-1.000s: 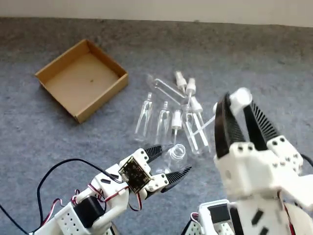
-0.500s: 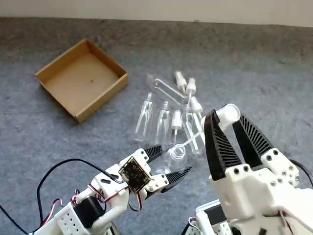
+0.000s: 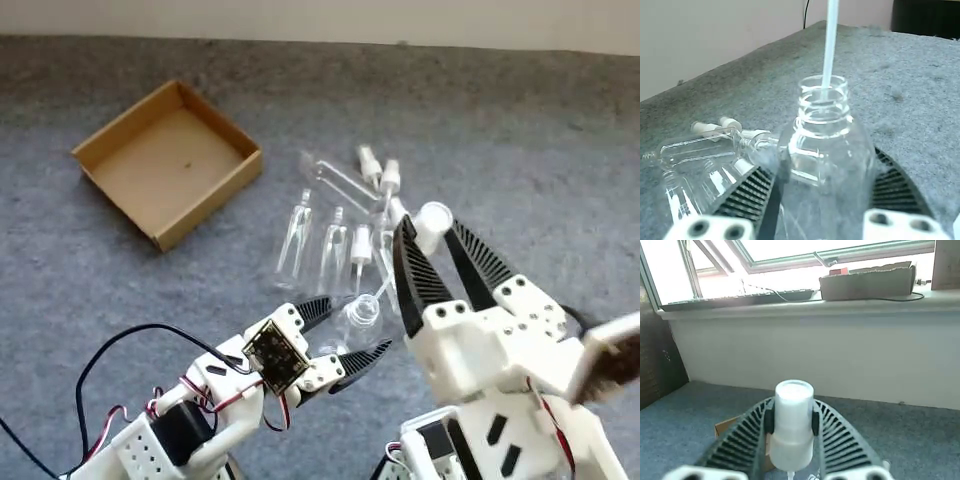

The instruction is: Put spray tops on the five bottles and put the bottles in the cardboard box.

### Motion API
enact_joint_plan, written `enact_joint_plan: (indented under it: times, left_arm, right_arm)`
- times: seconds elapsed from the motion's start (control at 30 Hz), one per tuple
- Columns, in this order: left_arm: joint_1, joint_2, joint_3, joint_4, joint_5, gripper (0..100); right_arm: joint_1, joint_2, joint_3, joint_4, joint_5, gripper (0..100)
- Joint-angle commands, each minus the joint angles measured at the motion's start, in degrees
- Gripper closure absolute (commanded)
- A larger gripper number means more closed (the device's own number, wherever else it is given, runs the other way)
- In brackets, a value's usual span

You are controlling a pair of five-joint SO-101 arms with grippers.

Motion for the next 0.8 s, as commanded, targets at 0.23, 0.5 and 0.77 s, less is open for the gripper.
enact_joint_plan:
  times: [0.23,0.5,0.77]
  left_arm:
    - [-4.88,-0.48,1.19,-3.43,-0.35,90]
    - [-6.81,-0.48,1.19,-4.31,-0.26,90]
    - [-6.99,-0.48,1.19,-4.22,-0.26,90]
  right_arm:
    - [0.13,-0.13,6.02,6.37,0.97,99.2]
    - [-1.27,-0.13,12.88,6.73,1.23,99.1]
    - [-7.34,-0.13,14.55,7.16,1.32,99.1]
